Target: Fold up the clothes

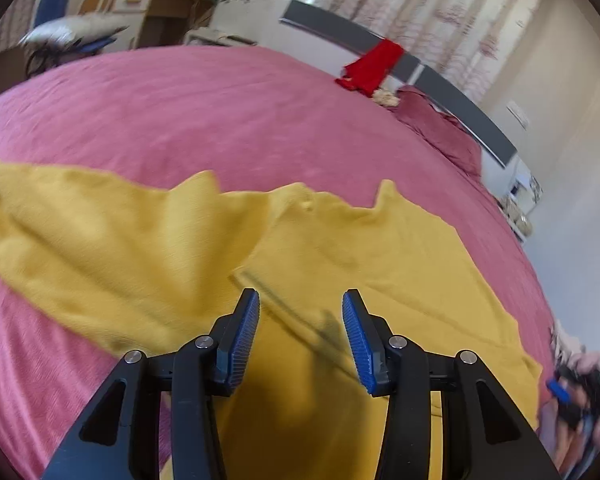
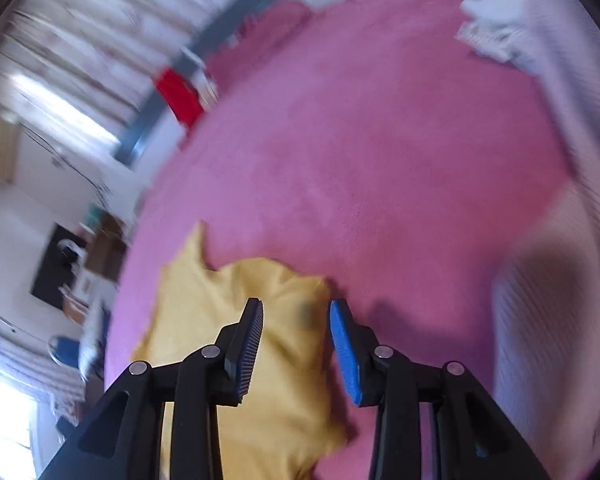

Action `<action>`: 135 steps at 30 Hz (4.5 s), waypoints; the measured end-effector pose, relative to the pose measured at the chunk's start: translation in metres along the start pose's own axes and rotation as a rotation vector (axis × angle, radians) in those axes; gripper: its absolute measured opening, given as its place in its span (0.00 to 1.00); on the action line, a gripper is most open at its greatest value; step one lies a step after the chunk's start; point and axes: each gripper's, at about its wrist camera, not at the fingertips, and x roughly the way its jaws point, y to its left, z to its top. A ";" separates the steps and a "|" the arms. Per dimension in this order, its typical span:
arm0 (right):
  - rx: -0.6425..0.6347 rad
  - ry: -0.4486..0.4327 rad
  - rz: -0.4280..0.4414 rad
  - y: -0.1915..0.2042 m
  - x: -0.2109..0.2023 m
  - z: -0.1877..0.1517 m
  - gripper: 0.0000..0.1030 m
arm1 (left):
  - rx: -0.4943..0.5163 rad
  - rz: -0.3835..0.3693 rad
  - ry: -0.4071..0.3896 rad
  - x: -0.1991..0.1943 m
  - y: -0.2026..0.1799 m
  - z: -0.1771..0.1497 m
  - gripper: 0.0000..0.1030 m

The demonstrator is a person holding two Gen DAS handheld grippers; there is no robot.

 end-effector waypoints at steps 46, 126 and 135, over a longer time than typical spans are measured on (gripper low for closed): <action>-0.668 0.336 0.088 0.233 0.159 -0.189 0.27 | -0.616 0.129 0.049 -0.195 0.359 -0.004 0.79; -0.529 0.348 0.074 0.184 0.097 -0.175 0.31 | -0.383 0.449 0.132 -0.041 0.320 0.161 0.40; -0.417 0.318 0.090 0.174 0.100 -0.151 0.31 | -0.553 0.099 -0.176 -0.121 0.300 0.184 0.08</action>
